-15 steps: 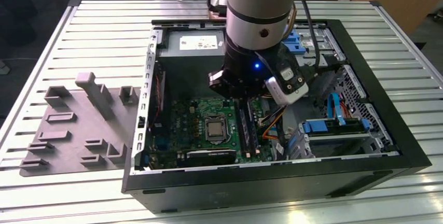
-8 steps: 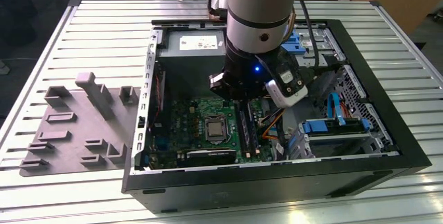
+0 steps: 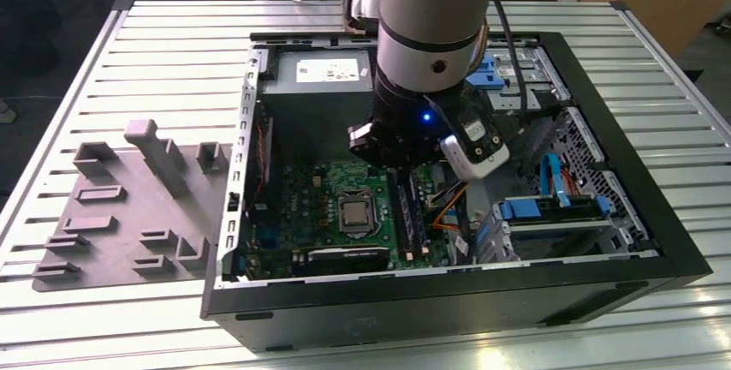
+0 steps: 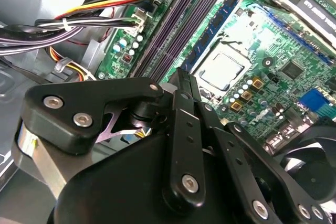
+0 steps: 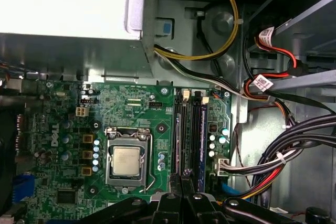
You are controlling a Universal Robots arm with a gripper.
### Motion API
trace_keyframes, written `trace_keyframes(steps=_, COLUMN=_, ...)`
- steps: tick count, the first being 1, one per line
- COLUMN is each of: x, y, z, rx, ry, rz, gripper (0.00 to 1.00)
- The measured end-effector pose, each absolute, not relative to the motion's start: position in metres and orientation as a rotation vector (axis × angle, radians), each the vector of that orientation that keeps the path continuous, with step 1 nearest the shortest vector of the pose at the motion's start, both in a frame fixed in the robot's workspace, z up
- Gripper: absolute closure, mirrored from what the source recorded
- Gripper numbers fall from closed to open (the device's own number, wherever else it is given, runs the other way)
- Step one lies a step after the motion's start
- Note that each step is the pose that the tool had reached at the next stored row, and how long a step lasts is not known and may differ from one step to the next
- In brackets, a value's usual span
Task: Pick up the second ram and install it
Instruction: 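Insert the second ram into the second slot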
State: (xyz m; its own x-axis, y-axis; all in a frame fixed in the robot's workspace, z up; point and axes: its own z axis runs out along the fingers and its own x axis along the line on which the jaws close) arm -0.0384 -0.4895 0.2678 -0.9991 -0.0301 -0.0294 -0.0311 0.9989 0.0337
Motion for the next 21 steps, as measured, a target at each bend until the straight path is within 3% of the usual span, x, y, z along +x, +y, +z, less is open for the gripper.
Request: trace_keyframes(steps=21, x=-0.0352, y=-0.4894, z=0.2595, rx=-0.034, ry=3.112, rz=0.053, gripper=0.88)
